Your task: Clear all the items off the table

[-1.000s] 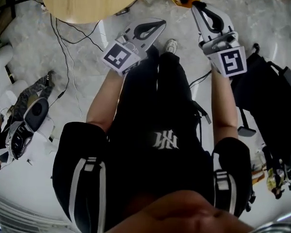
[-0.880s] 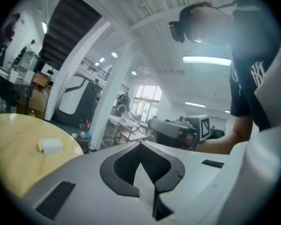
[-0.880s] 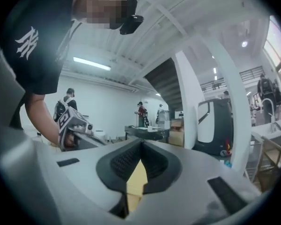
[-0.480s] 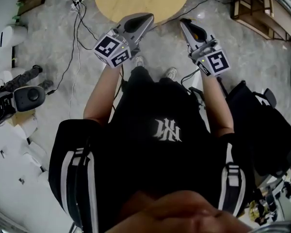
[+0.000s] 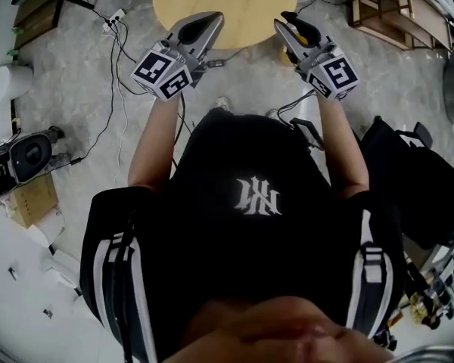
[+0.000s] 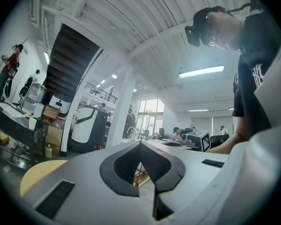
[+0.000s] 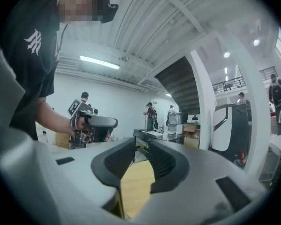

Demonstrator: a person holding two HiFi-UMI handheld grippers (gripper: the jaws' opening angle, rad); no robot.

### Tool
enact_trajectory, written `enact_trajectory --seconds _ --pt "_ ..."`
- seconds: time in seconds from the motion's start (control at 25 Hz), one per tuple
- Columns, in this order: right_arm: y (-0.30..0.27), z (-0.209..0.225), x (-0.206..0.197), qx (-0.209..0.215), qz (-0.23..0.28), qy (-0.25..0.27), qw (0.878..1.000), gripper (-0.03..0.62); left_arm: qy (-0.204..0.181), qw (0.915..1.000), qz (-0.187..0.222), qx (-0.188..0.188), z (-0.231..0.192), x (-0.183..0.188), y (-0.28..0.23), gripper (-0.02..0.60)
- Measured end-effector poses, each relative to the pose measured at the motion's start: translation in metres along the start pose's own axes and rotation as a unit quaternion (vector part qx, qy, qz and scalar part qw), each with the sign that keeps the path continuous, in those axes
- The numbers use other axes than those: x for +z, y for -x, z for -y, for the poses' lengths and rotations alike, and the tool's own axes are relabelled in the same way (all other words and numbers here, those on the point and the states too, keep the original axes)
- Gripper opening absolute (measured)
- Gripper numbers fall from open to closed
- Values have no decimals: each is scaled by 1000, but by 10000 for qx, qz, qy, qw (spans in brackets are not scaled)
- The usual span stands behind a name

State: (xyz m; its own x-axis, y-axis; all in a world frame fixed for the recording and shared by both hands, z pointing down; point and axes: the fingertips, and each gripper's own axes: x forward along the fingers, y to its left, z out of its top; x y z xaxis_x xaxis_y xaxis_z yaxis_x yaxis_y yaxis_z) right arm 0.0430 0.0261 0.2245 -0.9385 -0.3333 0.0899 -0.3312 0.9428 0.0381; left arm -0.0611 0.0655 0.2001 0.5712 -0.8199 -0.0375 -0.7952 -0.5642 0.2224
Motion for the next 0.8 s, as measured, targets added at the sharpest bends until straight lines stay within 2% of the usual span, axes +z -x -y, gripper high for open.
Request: enact_trajectory --seconds 0.08,0.2,0.28,0.32,0.36,0.52,0.68,0.72,0.76,0.8 --pt "-19 1 -4 -41 -148 68 9999 140 -36 10000 -7 -61 -17 -1 9 12" --pt "-44 4 -14 -165 -243 30 9996 146 -214 9994 -219 -160 -40 -7 24 12" --pt "-54 11 -22 -231 -333 30 9992 148 -197 9992 -300 -173 -53 -11 27 12" --pt "-58 13 -27 -228 -411 9 9989 210 -132 9993 -307 -150 -59 -13 27 12" --pt "-60 16 -31 -205 -496 -13 9986 241 -54 9995 -300 -111 -64 -14 27 12" --pt "-59 35 -46 -98 -737 41 9972 241 127 9995 -295 30 -74 -23 21 12" --pt "-74 78 -65 93 -936 -48 9956 241 233 9988 -371 232 -95 -38 0 12" --pt "-85 90 -73 168 -991 -104 9949 251 220 9983 -441 317 -105 -41 -6 12" --pt "-96 102 -82 255 -1046 -152 9941 289 189 9976 -530 405 -115 -45 -13 12" --pt "-107 112 -93 351 -1111 -177 9930 293 176 9968 -610 494 -125 -49 -19 12"
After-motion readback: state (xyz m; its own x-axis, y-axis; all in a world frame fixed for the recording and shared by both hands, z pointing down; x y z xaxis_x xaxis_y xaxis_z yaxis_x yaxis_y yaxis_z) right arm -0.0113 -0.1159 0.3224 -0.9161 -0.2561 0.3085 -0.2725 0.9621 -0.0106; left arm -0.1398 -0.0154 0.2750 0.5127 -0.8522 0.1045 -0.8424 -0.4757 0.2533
